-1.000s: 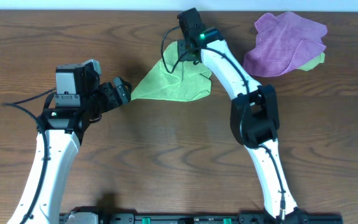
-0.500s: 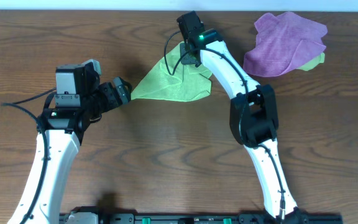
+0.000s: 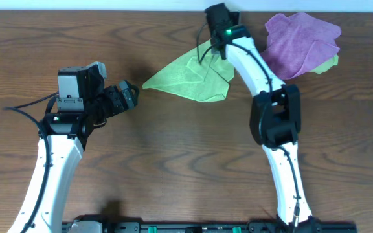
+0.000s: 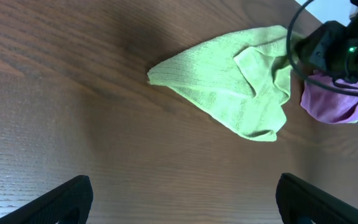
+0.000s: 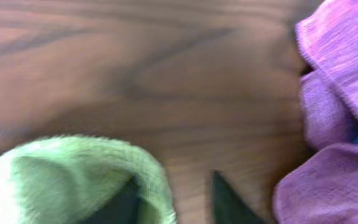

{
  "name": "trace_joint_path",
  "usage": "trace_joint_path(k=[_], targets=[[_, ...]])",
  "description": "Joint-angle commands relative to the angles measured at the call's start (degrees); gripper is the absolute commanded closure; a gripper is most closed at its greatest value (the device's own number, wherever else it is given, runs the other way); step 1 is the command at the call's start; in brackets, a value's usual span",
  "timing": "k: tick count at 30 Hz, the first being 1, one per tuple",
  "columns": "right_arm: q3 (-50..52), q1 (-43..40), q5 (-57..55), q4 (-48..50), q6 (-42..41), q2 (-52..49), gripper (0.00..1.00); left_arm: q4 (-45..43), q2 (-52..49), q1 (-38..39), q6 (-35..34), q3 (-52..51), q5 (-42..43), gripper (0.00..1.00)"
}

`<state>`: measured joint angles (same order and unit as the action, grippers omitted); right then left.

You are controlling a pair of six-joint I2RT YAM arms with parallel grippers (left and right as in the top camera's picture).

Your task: Fold the cloth

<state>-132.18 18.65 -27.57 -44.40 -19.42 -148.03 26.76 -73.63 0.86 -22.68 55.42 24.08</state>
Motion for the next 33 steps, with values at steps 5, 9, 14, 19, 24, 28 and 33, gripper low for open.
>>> trace_joint_path(k=[5, 9, 14, 19, 24, 28, 33], targets=[[-3.78, 1.55, 3.32, -3.48, 0.17, 1.53, 0.34, -0.66, -0.26, 0.09, -0.09, 0.96, 1.05, 0.05], [-7.21, 4.35, 11.1, -7.15, -1.6, 4.55, 0.32, -2.14, -0.26, 0.09, -0.31, 0.96, 1.05, 0.05], [-8.44, 7.78, 16.13, -9.68, -4.68, 6.82, 0.29, -2.86, -0.26, 0.07, -0.7, 0.96, 1.03, 0.04], [-7.54, 9.2, 17.25, -13.92, -9.33, 5.99, 0.29, -2.86, -0.26, 0.07, -0.7, 0.94, 1.03, 0.05], [-5.7, 9.4, 17.79, -13.46, -10.58, 3.45, 0.29, -2.84, -0.26, 0.07, -0.68, 0.94, 1.05, 0.05], [-5.05, 9.38, 18.18, -12.74, -10.56, 0.57, 0.31, -2.82, -0.26, 0.07, -0.68, 0.94, 1.07, 0.05], [-4.94, 9.4, 18.23, -11.96, -10.51, -1.2, 0.35, -2.82, -0.26, 0.07, -0.68, 0.96, 1.05, 0.05]])
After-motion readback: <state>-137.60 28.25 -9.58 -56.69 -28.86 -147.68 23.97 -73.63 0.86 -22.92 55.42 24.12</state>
